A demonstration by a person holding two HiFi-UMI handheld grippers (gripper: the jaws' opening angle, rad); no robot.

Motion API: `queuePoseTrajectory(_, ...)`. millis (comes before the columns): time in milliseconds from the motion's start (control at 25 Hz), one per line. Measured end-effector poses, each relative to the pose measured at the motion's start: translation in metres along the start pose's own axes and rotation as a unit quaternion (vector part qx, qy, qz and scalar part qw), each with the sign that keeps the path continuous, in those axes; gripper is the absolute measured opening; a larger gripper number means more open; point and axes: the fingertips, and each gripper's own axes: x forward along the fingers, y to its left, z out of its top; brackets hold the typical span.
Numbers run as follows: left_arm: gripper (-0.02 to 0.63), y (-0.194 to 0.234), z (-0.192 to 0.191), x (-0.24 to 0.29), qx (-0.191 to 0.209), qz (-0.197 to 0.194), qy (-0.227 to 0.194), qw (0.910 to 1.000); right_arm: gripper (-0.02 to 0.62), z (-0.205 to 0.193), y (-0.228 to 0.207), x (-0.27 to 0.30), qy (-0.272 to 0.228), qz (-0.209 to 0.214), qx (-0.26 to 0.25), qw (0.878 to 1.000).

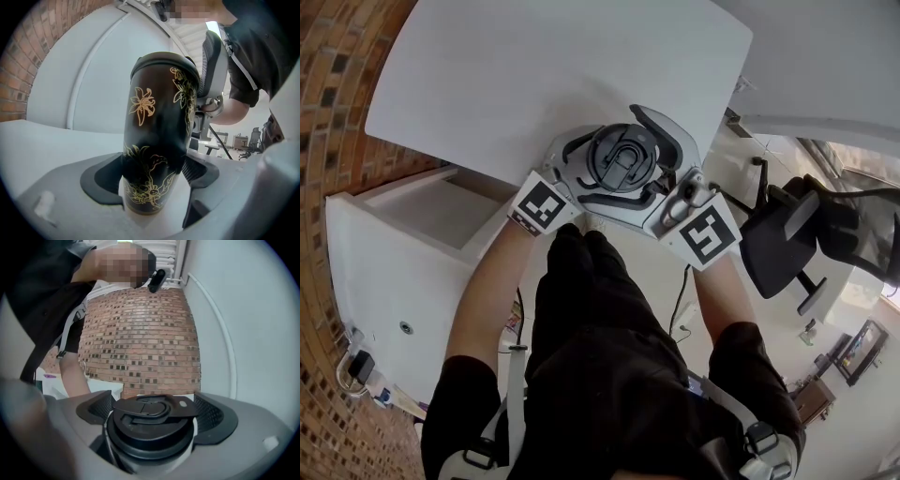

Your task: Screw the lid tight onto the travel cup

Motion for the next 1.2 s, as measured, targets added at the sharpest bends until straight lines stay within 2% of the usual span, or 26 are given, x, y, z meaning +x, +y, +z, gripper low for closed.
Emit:
queuePoseTrajectory(120,0.394,0.0,0.001,0.001,0.0,0.0,0.0,1.0,0.531,-0.001,0.003,0.005,0.019,0.014,-0.043,0.999)
queuePoseTrajectory(360,0.394,-0.001,0.001,0.001,-0.002,-0.001,0.0,1.0,0.511,-0.001,-0.001,0.006,0.017,-0.012,-0.033,0.999)
queuePoseTrajectory(520,0.394,0.0,0.001,0.0,0.0,-0.001,0.0,1.0,0.511,0.003,-0.008,0.006,0.008,-0.07,-0.003,0.998)
queuePoseTrajectory(680,0.394,0.0,0.001,0.0,-0.001,0.0,-0.001,1.0,0.509,0.006,-0.017,0.006,-0.007,-0.145,0.026,0.989)
queuePoseTrajectory(960,0.394,0.0,0.0,0.0,0.0,0.0,0.0,1.0,0.506,0.0,-0.021,0.005,0.028,-0.203,0.026,0.978)
queuePoseTrajectory(1040,0.394,0.001,0.0,0.0,-0.001,0.0,0.001,1.0,0.506,-0.002,-0.02,0.004,0.023,-0.195,0.047,0.979)
queuePoseTrajectory(1080,0.394,0.0,0.0,0.001,-0.001,0.0,0.001,1.0,0.506,-0.002,-0.018,0.003,0.014,-0.179,0.064,0.982)
queuePoseTrajectory(1160,0.394,0.0,0.001,0.001,-0.001,0.0,0.001,1.0,0.509,0.003,-0.013,0.002,-0.007,-0.124,0.079,0.989)
queuePoseTrajectory(1200,0.394,0.0,0.001,0.001,-0.001,0.0,0.001,1.0,0.514,0.005,-0.01,0.001,-0.013,-0.091,0.071,0.993)
